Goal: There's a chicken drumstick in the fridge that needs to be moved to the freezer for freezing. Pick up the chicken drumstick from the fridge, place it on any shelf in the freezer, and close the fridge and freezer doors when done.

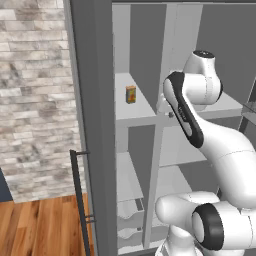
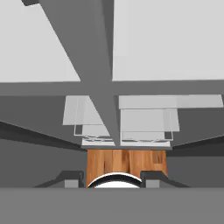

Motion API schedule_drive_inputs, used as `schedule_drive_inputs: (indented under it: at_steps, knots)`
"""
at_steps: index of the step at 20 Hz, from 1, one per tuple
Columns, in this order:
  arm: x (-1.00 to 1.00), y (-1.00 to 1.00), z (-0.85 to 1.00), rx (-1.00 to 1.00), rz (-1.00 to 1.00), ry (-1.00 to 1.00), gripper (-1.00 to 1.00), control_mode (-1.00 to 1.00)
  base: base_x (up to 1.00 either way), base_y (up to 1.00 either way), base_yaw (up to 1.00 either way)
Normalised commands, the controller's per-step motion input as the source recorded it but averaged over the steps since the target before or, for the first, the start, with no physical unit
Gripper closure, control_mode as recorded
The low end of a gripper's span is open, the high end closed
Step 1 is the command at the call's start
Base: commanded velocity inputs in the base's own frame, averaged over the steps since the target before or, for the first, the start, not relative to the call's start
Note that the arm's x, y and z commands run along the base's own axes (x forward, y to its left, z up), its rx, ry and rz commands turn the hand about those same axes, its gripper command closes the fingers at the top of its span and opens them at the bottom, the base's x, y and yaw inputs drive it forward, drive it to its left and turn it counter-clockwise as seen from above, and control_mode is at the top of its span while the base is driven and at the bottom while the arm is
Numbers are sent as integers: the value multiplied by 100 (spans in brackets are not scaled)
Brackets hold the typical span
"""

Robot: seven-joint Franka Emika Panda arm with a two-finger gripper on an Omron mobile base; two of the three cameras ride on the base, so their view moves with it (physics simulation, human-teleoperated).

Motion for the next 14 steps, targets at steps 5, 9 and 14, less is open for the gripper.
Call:
schedule_drive_inputs:
  at_steps: [5,9,14]
  knots:
    - [-22,-2,0,0,0,0,-100,-100,0,0,0]
    - [-53,-5,0,0,0,0,-100,-100,0,0,0]
    - [-27,-21,0,-4,0,0,-100,-100,0,0,0]
